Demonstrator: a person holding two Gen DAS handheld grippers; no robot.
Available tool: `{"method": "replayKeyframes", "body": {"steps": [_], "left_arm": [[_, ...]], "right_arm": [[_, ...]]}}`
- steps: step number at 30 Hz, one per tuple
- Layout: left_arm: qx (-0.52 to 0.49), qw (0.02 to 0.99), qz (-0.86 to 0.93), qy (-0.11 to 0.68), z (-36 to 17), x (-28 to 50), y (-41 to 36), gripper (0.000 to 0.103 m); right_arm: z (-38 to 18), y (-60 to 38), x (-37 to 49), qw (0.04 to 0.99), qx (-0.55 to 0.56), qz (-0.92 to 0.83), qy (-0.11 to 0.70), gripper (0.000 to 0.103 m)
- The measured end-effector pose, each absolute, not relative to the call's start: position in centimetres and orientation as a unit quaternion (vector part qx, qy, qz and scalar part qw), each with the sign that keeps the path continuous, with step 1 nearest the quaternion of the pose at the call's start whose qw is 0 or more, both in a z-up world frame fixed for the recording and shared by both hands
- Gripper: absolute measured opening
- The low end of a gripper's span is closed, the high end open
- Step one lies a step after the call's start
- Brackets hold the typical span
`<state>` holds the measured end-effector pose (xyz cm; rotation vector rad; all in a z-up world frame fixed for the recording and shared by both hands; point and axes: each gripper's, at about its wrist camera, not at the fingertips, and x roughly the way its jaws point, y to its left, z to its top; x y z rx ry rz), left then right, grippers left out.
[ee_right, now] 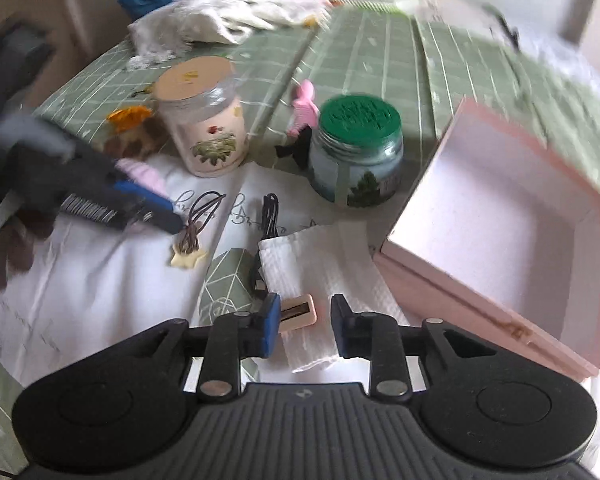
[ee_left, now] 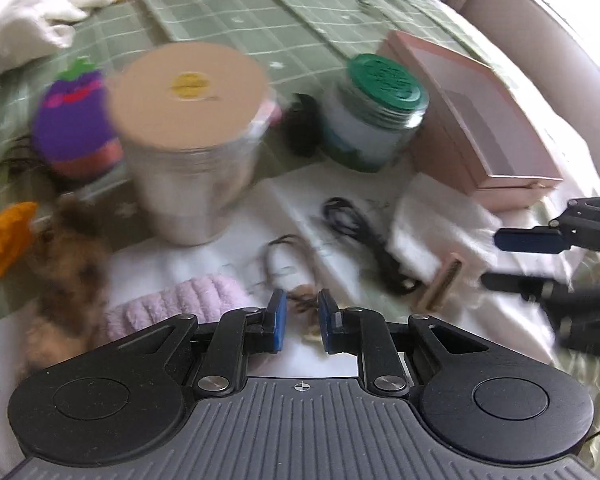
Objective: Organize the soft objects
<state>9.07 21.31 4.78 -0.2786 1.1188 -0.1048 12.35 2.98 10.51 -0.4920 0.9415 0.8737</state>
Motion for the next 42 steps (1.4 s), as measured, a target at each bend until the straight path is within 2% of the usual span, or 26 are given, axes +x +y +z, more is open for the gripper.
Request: {"method": "replayKeyframes", "body": {"steps": [2, 6, 9, 15, 18, 20, 21, 24, 26, 32, 37, 42], "left_arm": [[-0.095, 0.839, -0.072, 0.53, 4.4, 9.6, 19.4, 0.021], [0.017, 0.842, -0.088, 0.533, 3.7, 9.6, 16.2, 0.026], [0.023, 0.835, -0.098, 0.541, 3.6, 9.1, 15.8, 0.026], [0.004, 0.829, -0.138, 0.542, 3.5, 7.1, 16.4, 0.026], [-0.003, 0.831, -0.135, 0.54, 3.4, 6.8, 16.5, 0.026], [0.0, 0.834, -0.133, 0.535, 3.5, 5.9, 16.5, 0.026], [0.002, 0.836, -0.131, 0.532, 3.5, 5.9, 16.4, 0.026], [0.011, 0.844, -0.126, 0.521, 3.4, 5.1, 16.2, 0.026], [0.022, 0.845, -0.129, 0.518, 3.6, 4.6, 16.1, 0.025], [0.009, 0.837, -0.18, 0.516, 5.4, 4.0, 15.4, 0.02], [-0.026, 0.847, -0.261, 0.462, 10.5, 4.9, 12.7, 0.02], [-0.058, 0.901, -0.255, 0.347, 18.7, 10.8, 10.7, 0.02]], "right_arm": [[10.6, 3.2, 10.9, 0.768, -0.255, 0.43, 0.4, 0.037], [9.5, 4.4, 8.9, 0.744, -0.301, 0.469, 0.369, 0.038], [7.9, 4.9, 9.4, 0.752, -0.322, 0.444, 0.366, 0.038], [6.2, 4.7, 11.2, 0.745, -0.287, 0.419, 0.432, 0.04], [6.4, 5.5, 10.1, 0.744, -0.316, 0.422, 0.411, 0.05], [6.4, 6.0, 9.5, 0.747, -0.336, 0.416, 0.395, 0.06], [6.3, 6.3, 9.4, 0.748, -0.341, 0.413, 0.392, 0.061], [5.8, 6.6, 9.8, 0.748, -0.333, 0.408, 0.404, 0.061], [6.1, 6.7, 9.9, 0.749, -0.334, 0.4, 0.409, 0.049], [11.9, 2.5, 8.0, 0.757, -0.306, 0.437, 0.377, 0.049], [17.3, -3.9, 7.5, 0.783, -0.267, 0.451, 0.336, 0.049], [20.9, -9.0, 10.5, 0.859, -0.186, 0.383, 0.284, 0.049]]}}
